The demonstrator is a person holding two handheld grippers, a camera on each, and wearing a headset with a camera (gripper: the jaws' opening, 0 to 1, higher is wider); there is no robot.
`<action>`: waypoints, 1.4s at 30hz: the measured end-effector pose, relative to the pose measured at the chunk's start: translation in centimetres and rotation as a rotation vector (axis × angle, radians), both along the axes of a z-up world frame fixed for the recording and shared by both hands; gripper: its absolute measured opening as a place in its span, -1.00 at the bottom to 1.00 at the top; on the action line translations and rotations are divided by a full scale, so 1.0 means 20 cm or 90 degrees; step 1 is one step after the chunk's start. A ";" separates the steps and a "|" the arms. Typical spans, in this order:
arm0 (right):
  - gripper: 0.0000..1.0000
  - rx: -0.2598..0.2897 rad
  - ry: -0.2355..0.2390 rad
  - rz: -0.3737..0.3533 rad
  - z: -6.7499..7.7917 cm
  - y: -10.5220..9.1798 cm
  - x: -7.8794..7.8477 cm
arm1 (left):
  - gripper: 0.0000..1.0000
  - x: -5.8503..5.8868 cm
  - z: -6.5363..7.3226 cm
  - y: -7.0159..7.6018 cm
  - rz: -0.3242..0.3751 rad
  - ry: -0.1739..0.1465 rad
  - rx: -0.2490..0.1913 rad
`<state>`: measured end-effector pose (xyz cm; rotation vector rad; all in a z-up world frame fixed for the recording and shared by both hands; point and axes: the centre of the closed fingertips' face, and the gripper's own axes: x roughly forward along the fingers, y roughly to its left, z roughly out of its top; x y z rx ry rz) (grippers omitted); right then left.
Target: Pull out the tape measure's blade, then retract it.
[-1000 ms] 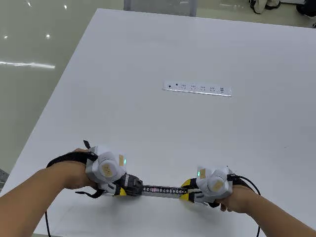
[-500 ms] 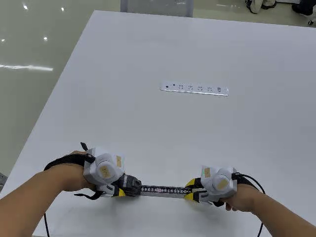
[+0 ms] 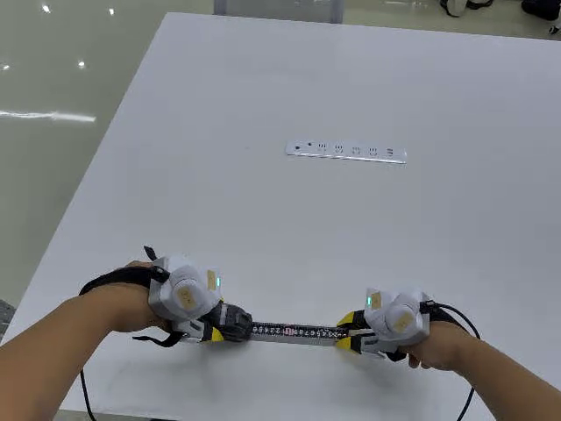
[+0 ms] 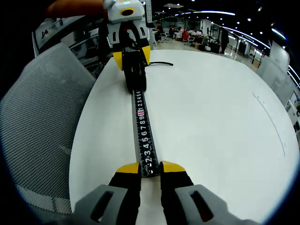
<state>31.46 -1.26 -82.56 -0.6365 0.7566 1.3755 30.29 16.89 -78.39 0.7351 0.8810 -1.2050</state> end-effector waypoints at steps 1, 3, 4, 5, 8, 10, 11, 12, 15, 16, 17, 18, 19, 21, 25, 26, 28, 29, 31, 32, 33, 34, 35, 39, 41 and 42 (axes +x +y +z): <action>-0.72 0.000 0.001 -0.001 0.00 0.00 0.00 | -0.38 0.00 0.00 0.00 0.000 0.000 0.000; -0.72 -0.001 0.002 -0.003 0.00 -0.01 0.00 | -0.38 0.00 0.00 0.00 0.000 0.000 0.000; -0.72 -0.002 0.001 -0.003 0.00 -0.02 0.00 | -0.38 0.00 0.00 0.00 0.001 0.000 0.000; -0.72 -0.003 0.002 -0.004 0.00 -0.02 0.00 | -0.38 0.00 0.00 0.00 0.000 0.000 0.001; -0.72 -0.004 0.001 -0.007 0.00 -0.03 0.00 | -0.38 0.00 0.00 0.00 0.001 0.000 0.002; -0.72 -0.004 0.002 -0.009 0.00 -0.04 0.00 | -0.38 0.00 0.00 0.00 0.001 0.000 0.001; -0.72 -0.004 0.001 -0.010 0.00 -0.05 0.00 | -0.38 0.00 0.00 0.00 0.002 0.000 0.001; -0.72 -0.005 0.001 -0.010 0.00 -0.05 0.00 | -0.38 0.00 0.00 0.00 0.003 0.000 0.000; -0.72 -0.006 0.001 -0.013 -0.01 -0.07 0.00 | -0.38 0.00 0.00 0.00 0.003 0.000 0.001; -0.72 -0.006 0.000 -0.013 0.00 -0.07 0.00 | -0.38 0.00 0.00 0.00 0.002 0.000 0.001; -0.72 -0.007 0.000 -0.014 0.00 -0.08 0.00 | -0.38 0.00 0.00 0.00 0.003 0.000 0.000; -0.72 -0.007 0.000 -0.015 -0.01 -0.08 0.00 | -0.38 0.00 0.00 0.00 0.004 0.000 0.000; -0.72 -0.007 0.001 -0.017 -0.01 -0.09 0.00 | -0.38 0.00 0.00 0.00 0.004 0.000 -0.001; -0.72 -0.007 0.001 -0.019 -0.01 -0.10 0.00 | -0.38 0.00 0.00 0.00 0.007 0.001 -0.003; -0.72 -0.010 0.001 -0.020 -0.01 -0.12 0.00 | -0.37 0.00 0.00 0.00 0.010 0.002 -0.005; -0.72 -0.011 0.001 -0.020 -0.01 -0.12 0.00 | -0.37 0.00 0.00 0.00 0.010 0.002 -0.005; -0.72 -0.013 0.000 -0.019 -0.01 -0.13 0.00 | -0.37 0.00 0.00 0.00 0.009 0.002 -0.004; -0.72 -0.015 0.000 -0.018 -0.01 -0.14 0.00 | -0.38 0.00 0.00 0.00 0.009 0.002 -0.004; -0.72 -0.017 0.000 -0.018 -0.01 -0.15 0.00 | -0.38 0.00 0.00 0.00 0.008 0.002 -0.004; -0.72 -0.017 0.000 -0.019 -0.01 -0.16 0.00 | -0.37 0.00 0.00 0.00 0.009 0.003 -0.004; -0.72 -0.017 0.001 -0.020 -0.01 -0.16 0.00 | -0.37 0.00 0.00 0.00 0.009 0.003 -0.004; -0.72 -0.017 0.002 -0.022 -0.01 -0.17 0.00 | -0.37 0.00 0.00 0.00 0.009 0.003 -0.004; -0.72 -0.016 0.002 -0.023 -0.01 -0.17 0.00 | -0.37 0.00 0.00 0.00 0.009 0.003 -0.004; -0.73 -0.016 0.002 -0.025 0.00 -0.19 0.00 | -0.37 0.00 0.00 0.00 0.010 0.002 -0.005; -0.73 -0.017 0.002 -0.025 0.00 -0.20 0.00 | -0.37 0.00 0.00 0.00 0.009 0.002 -0.005; -0.73 -0.017 0.002 -0.026 0.00 -0.20 0.00 | -0.37 0.00 0.00 0.00 0.010 0.002 -0.005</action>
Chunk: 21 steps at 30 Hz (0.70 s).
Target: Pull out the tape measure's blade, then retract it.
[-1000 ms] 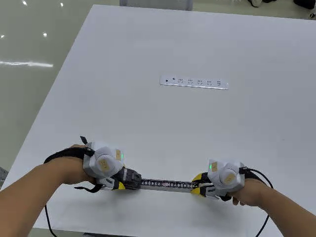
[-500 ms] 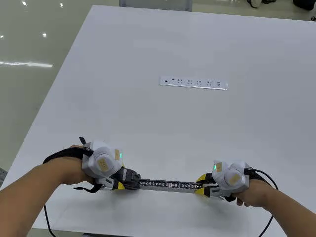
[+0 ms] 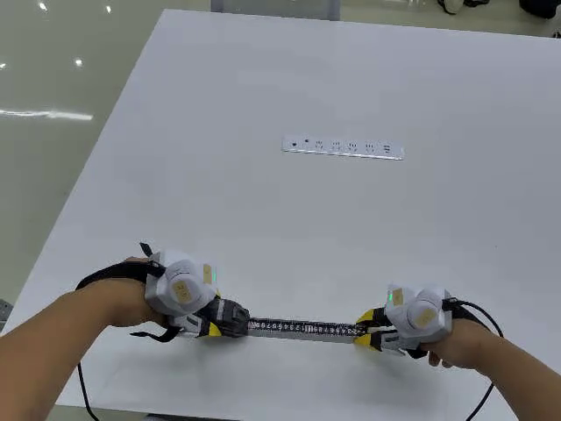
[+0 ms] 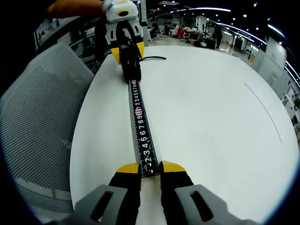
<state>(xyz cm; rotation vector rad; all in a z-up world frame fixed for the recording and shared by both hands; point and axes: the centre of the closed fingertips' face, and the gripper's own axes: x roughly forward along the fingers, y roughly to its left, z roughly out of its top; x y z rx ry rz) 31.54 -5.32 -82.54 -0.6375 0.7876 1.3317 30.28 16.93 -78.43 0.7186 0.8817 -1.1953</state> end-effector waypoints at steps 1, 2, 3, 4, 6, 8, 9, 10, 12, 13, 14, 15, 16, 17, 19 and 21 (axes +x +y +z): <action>-0.73 0.000 0.000 -0.001 0.00 0.00 0.00 | -0.37 0.00 0.00 0.00 0.000 0.000 0.000; -0.73 -0.001 0.000 -0.001 0.00 -0.01 0.00 | -0.37 0.00 0.00 0.00 0.000 0.000 0.000; -0.73 -0.002 0.000 -0.002 0.00 -0.01 0.00 | -0.37 0.00 0.00 0.00 0.000 0.000 0.000; -0.73 -0.002 -0.001 -0.002 0.00 -0.02 0.00 | -0.37 0.00 0.00 0.00 0.000 0.000 0.000; -0.73 -0.002 -0.001 -0.004 0.00 -0.02 0.00 | -0.37 0.00 0.00 0.00 0.000 0.000 0.000; -0.73 -0.003 -0.001 -0.003 0.00 -0.03 0.00 | -0.37 0.00 0.00 0.00 0.000 0.000 0.000; -0.73 -0.004 -0.001 -0.004 0.00 -0.04 0.00 | -0.37 0.00 0.00 0.00 0.001 0.000 0.000; -0.73 -0.004 -0.001 -0.004 0.00 -0.04 0.00 | -0.37 0.00 0.00 0.00 0.001 0.001 0.000; -0.73 -0.005 -0.001 -0.005 0.00 -0.05 0.00 | -0.37 0.00 0.00 0.00 0.001 0.000 0.001; -0.73 -0.005 -0.001 -0.005 0.00 -0.05 0.01 | -0.37 0.00 0.00 0.00 0.000 0.000 0.001; -0.73 -0.006 0.000 -0.006 0.00 -0.05 0.01 | -0.37 0.00 0.00 0.00 0.000 -0.001 0.000; -0.73 -0.006 0.000 -0.006 0.00 -0.06 0.01 | -0.37 0.00 0.00 0.00 0.001 -0.001 0.000; -0.73 -0.006 0.000 -0.007 0.00 -0.06 0.01 | -0.37 0.00 0.00 0.00 0.002 -0.001 -0.001; -0.73 -0.005 0.000 -0.008 0.00 -0.07 0.01 | -0.37 0.00 0.00 0.00 0.002 -0.001 -0.001; -0.73 -0.005 0.000 -0.008 0.00 -0.08 0.01 | -0.37 0.00 0.00 0.00 0.002 -0.001 -0.001; -0.73 -0.006 -0.001 -0.009 0.00 -0.09 0.01 | -0.37 0.00 0.00 0.00 0.003 -0.001 -0.001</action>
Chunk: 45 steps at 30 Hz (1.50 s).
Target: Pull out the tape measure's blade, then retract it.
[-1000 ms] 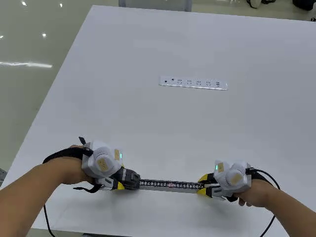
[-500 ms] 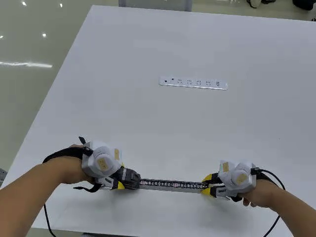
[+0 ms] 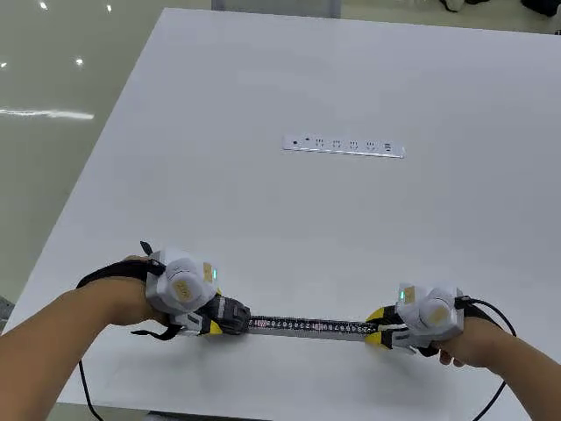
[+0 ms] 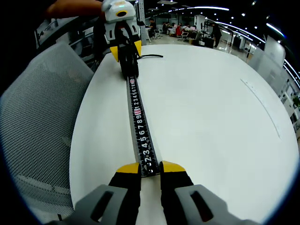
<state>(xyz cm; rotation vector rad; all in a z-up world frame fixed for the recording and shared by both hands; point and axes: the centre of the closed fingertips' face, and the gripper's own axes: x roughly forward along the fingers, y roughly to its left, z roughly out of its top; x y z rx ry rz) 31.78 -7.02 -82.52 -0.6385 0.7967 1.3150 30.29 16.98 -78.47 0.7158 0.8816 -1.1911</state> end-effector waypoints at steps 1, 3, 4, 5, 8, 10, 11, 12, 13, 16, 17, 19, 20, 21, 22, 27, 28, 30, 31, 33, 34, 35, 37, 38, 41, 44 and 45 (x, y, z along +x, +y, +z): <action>-0.73 0.000 0.000 -0.001 0.00 0.00 0.00 | -0.37 0.00 0.00 0.00 0.000 0.000 0.000; -0.73 -0.001 0.000 -0.001 0.00 -0.01 0.00 | -0.37 0.00 0.00 0.00 0.000 0.000 0.001; -0.73 -0.002 0.000 -0.002 0.00 -0.02 0.00 | -0.37 0.00 0.00 0.00 0.000 0.000 0.001; -0.73 -0.002 0.000 -0.003 0.00 -0.02 0.00 | -0.37 0.00 0.00 0.00 0.000 0.000 0.002; -0.73 -0.002 0.000 -0.005 0.00 -0.03 0.00 | -0.37 0.00 0.00 0.00 0.001 0.000 0.002; -0.73 -0.002 -0.001 -0.005 0.00 -0.04 0.00 | -0.37 0.00 0.00 0.00 0.001 0.000 0.002; -0.73 -0.002 -0.001 -0.005 0.00 -0.04 0.00 | -0.37 0.00 0.00 0.00 0.001 0.000 0.002; -0.73 -0.002 -0.001 -0.005 0.00 -0.04 0.00 | -0.37 0.00 0.00 0.00 0.001 0.000 0.002; -0.73 -0.002 0.000 -0.006 0.00 -0.04 0.00 | -0.37 0.00 0.00 0.00 0.001 0.000 0.002; -0.73 -0.002 0.000 -0.006 0.00 -0.05 0.00 | -0.37 0.00 0.00 0.00 0.001 0.000 0.002; -0.73 -0.002 0.001 -0.007 0.00 -0.05 0.00 | -0.37 0.00 0.00 0.00 0.002 0.000 0.001; -0.73 -0.001 0.002 -0.010 0.00 -0.05 0.00 | -0.37 0.00 0.00 0.00 0.003 0.000 0.000; -0.73 -0.001 0.003 -0.010 0.00 -0.05 0.00 | -0.37 0.00 0.00 0.00 0.004 0.000 -0.001; -0.73 0.000 0.003 -0.011 0.00 -0.05 0.00 | -0.37 0.00 0.00 0.00 0.004 0.000 -0.001; -0.73 0.000 0.003 -0.012 0.00 -0.05 0.00 | -0.37 0.00 0.00 0.00 0.004 0.000 0.000; -0.72 -0.001 0.004 -0.016 0.00 -0.05 0.01 | -0.37 0.00 0.00 -0.01 0.004 0.001 0.000; -0.72 -0.001 0.004 -0.018 0.00 -0.05 0.01 | -0.37 0.00 0.00 -0.01 0.005 0.001 0.000; -0.72 0.002 0.005 -0.026 0.00 -0.05 0.01 | -0.37 0.00 0.00 -0.01 0.005 0.000 -0.001; -0.72 0.004 0.004 -0.026 0.00 -0.05 0.01 | -0.37 0.00 0.01 -0.01 0.006 0.000 -0.002; -0.72 0.006 0.004 -0.030 0.00 -0.05 0.01 | -0.37 0.00 0.01 -0.01 0.006 -0.001 -0.002; -0.71 0.007 0.004 -0.031 0.00 -0.05 0.01 | -0.37 0.00 0.01 -0.01 0.007 -0.001 -0.003; -0.71 0.007 0.004 -0.030 0.00 -0.05 0.01 | -0.37 0.00 0.01 -0.01 0.007 -0.001 -0.003; -0.71 0.006 0.005 -0.029 0.00 -0.05 0.01 | -0.37 0.01 0.01 -0.01 0.009 0.001 -0.005; -0.71 0.006 0.005 -0.029 0.00 -0.05 0.01 | -0.37 0.01 0.01 -0.01 0.008 0.001 -0.005; -0.71 0.005 0.010 -0.032 0.00 -0.05 0.01 | -0.37 0.01 0.01 -0.01 0.008 -0.001 -0.008; -0.71 -0.002 0.011 -0.026 0.00 -0.04 0.00 | -0.37 0.01 0.01 -0.01 0.013 -0.004 -0.016; -0.70 -0.006 0.010 -0.021 0.00 -0.04 0.00 | -0.37 0.01 0.01 -0.02 0.012 -0.006 -0.017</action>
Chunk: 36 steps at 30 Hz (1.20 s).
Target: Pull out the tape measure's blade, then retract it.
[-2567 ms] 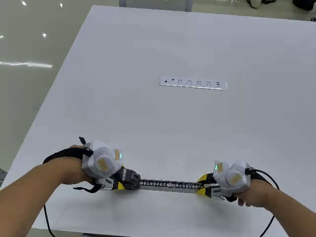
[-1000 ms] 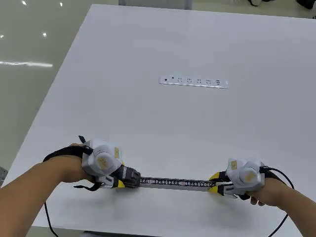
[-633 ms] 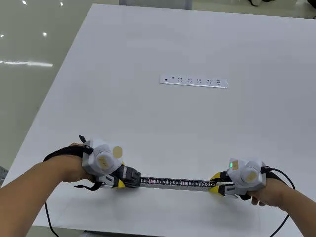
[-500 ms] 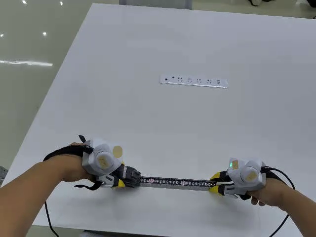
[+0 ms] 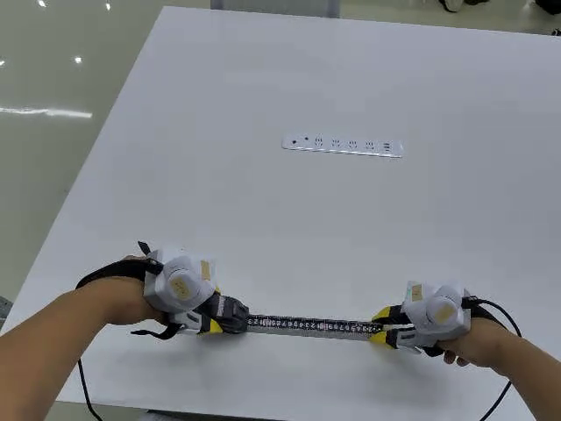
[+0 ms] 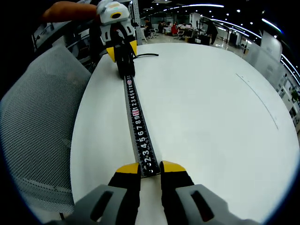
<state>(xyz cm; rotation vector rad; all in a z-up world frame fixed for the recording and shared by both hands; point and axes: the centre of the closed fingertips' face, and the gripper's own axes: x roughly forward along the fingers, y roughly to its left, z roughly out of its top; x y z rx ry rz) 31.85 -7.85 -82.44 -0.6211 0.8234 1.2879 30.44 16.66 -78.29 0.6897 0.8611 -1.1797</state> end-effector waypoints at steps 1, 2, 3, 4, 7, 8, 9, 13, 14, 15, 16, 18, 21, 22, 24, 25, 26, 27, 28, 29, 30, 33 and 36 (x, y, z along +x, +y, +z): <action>-0.70 -0.006 0.003 0.003 0.00 0.00 0.00 | -0.37 0.00 0.00 0.00 -0.003 -0.004 0.000; -0.70 -0.010 0.005 0.005 0.00 0.00 0.00 | -0.37 0.00 0.00 0.00 -0.003 -0.006 0.000; -0.70 -0.015 0.004 0.009 0.00 0.00 0.00 | -0.37 0.00 0.00 0.00 -0.002 -0.006 0.000; -0.70 -0.020 0.001 0.015 0.00 0.01 0.00 | -0.37 0.00 0.00 0.00 -0.004 -0.008 0.001; -0.69 -0.025 -0.001 0.012 0.00 0.00 0.00 | -0.36 0.01 0.00 -0.01 0.000 -0.011 0.002; -0.69 -0.025 0.000 0.008 0.00 0.00 0.00 | -0.36 0.01 0.00 -0.01 0.004 -0.012 0.001; -0.68 -0.028 0.002 0.001 0.00 0.00 0.00 | -0.35 0.01 0.00 -0.01 0.002 -0.020 -0.002; -0.65 -0.039 -0.016 -0.024 -0.01 0.01 0.00 | -0.33 0.04 0.05 -0.01 0.053 -0.040 -0.052; -0.58 -0.036 -0.020 -0.042 0.00 0.01 0.01 | -0.27 0.05 0.06 0.00 0.069 -0.046 -0.064; -0.50 -0.034 -0.022 -0.058 0.00 0.00 0.02 | -0.14 0.07 0.07 0.01 0.090 -0.053 -0.073; -0.42 -0.025 -0.026 -0.077 0.01 0.00 0.03 | 0.08 0.09 0.09 0.03 0.119 -0.065 -0.082; -0.32 -0.011 -0.038 -0.103 0.03 -0.01 0.04 | 0.40 0.12 0.11 0.07 0.169 -0.077 -0.095; -0.27 0.011 -0.042 -0.161 0.06 -0.05 0.03 | 0.61 0.13 0.13 0.12 0.268 -0.060 -0.154; -0.26 0.005 -0.037 -0.178 0.07 -0.07 0.01 | 0.70 0.15 0.16 0.12 0.295 -0.065 -0.187; -0.24 0.010 -0.049 -0.214 0.07 -0.12 0.01 | 0.84 0.15 0.20 0.14 0.356 -0.059 -0.240; -0.22 0.016 -0.051 -0.220 0.08 -0.13 0.00 | 0.86 0.15 0.21 0.16 0.378 -0.054 -0.254; -0.18 0.024 -0.058 -0.242 0.09 -0.16 0.00 | 0.89 0.15 0.21 0.19 0.405 -0.063 -0.261; -0.15 0.028 -0.060 -0.252 0.10 -0.18 -0.01 | 0.93 0.14 0.21 0.21 0.411 -0.065 -0.263; -0.12 0.032 -0.059 -0.265 0.11 -0.19 -0.03 | 0.97 0.13 0.21 0.22 0.413 -0.070 -0.257; -0.07 0.041 -0.065 -0.305 0.13 -0.23 -0.03 | 1.00 0.11 0.21 0.23 0.414 -0.077 -0.253; 0.00 0.049 -0.076 -0.336 0.15 -0.25 -0.02 | 1.00 0.10 0.21 0.25 0.420 -0.088 -0.245; 0.18 0.083 -0.094 -0.374 0.19 -0.31 -0.06 | 1.00 0.05 0.22 0.30 0.440 -0.097 -0.257; 0.34 0.097 -0.107 -0.397 0.22 -0.36 -0.08 | 1.00 0.01 0.22 0.35 0.482 -0.107 -0.274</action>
